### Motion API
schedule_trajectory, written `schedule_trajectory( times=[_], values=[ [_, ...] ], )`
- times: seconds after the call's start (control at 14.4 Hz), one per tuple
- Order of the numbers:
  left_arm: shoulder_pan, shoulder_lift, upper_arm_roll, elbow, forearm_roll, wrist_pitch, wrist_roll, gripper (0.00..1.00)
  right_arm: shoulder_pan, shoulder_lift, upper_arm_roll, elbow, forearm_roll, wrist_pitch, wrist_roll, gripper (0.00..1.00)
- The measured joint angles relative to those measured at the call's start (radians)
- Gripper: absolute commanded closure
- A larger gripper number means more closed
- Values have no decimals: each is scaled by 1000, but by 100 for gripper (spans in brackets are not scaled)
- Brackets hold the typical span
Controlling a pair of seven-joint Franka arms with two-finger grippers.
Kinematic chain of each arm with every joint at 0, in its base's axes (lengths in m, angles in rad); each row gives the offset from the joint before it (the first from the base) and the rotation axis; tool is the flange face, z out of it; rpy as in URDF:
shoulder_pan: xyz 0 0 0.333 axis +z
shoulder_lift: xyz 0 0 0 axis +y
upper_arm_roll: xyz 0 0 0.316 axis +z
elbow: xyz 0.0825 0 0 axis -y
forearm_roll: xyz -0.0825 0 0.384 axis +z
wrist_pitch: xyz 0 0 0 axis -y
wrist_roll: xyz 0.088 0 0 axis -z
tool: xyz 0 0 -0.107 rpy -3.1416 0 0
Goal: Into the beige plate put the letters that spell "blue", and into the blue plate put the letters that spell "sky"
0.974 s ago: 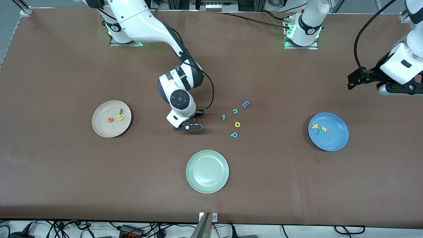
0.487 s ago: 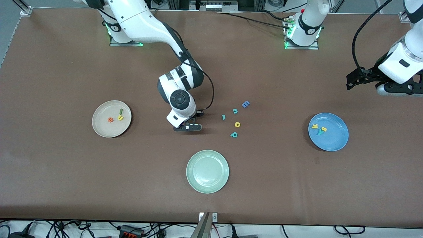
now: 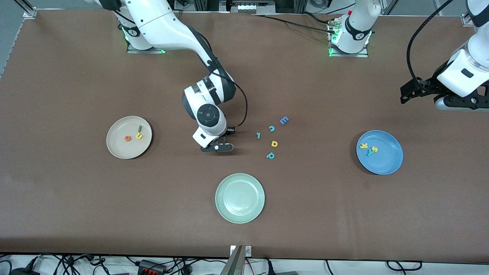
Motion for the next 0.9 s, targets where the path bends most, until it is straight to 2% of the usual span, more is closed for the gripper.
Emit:
schedule_trajectory(
  times=[0.42, 0.56, 0.7, 0.9],
  values=[
    [0, 0, -1, 0, 0, 0, 0, 0, -17, -9, -23, 18, -1, -4, -2, 93],
    [0, 0, -1, 0, 0, 0, 0, 0, -30, -25, -70, 17, -2, -49, 0, 93],
    [0, 0, -1, 0, 0, 0, 0, 0, -39, -33, -149, 11, -5, -116, -19, 93],
    [1, 0, -1, 0, 1, 0, 0, 0, -55, -59, -248, -49, -5, -162, -142, 93]
  ],
)
